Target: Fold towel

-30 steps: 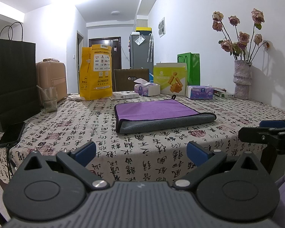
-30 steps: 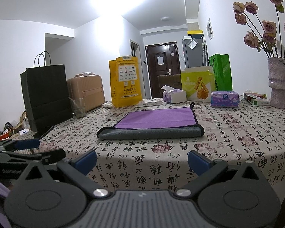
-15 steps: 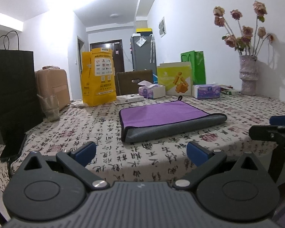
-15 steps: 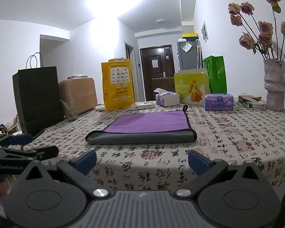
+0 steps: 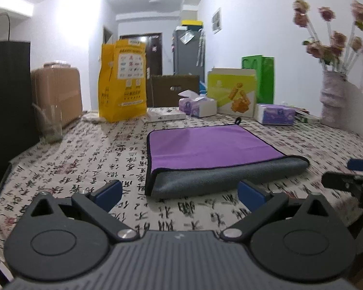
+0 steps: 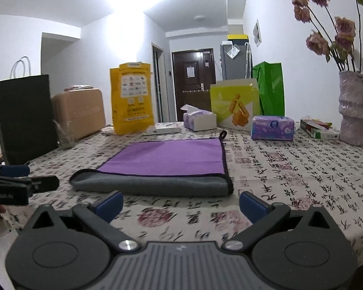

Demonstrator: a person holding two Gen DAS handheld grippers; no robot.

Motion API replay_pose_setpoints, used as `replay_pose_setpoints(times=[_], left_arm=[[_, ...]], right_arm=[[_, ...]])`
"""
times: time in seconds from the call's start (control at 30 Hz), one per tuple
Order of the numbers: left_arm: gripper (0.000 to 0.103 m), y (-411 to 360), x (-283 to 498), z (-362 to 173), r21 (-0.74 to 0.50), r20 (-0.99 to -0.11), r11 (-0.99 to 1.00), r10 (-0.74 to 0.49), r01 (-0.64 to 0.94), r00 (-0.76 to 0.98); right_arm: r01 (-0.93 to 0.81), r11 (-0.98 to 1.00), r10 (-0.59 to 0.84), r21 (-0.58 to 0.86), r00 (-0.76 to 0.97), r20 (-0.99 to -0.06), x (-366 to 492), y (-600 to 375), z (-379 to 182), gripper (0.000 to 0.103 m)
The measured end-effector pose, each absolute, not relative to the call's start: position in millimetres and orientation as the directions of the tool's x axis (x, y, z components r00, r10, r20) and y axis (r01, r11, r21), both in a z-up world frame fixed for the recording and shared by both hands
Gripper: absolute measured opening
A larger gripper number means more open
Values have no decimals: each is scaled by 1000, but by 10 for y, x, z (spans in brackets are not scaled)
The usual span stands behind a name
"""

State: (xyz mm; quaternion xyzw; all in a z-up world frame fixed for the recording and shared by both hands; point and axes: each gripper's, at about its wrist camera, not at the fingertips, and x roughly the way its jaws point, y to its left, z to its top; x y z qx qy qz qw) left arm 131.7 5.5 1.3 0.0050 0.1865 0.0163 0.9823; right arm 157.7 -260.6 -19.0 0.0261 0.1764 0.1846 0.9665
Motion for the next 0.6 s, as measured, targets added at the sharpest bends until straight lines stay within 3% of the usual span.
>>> replay_pose_setpoints(times=[0.13,0.2,0.37,0.43,0.6], left_arm=[[102,149,1620,-18,-4,-397,999,32,-37,917],[94,203,1774,-44,-2,-409,999,39,-44,912],[51,381,2186,-114,-52,-495,998,4,-35,869],[40,453,2297,-140,-78,-528,996,-15,-31,849],[32,528,2389,-226,-94,-561,995,-39,-17,827]], right_arm=[[-344,934,354,93,866,-353,1863,-2638,-214,100],[-351,932,357,86,859,-367,2023,-2648,-220,96],[-368,926,370,84,842,-392,2395,-2661,-229,87],[-374,924,374,83,833,-407,2533,-2664,-242,83],[-378,920,384,105,810,-443,2829,-2692,-312,75]])
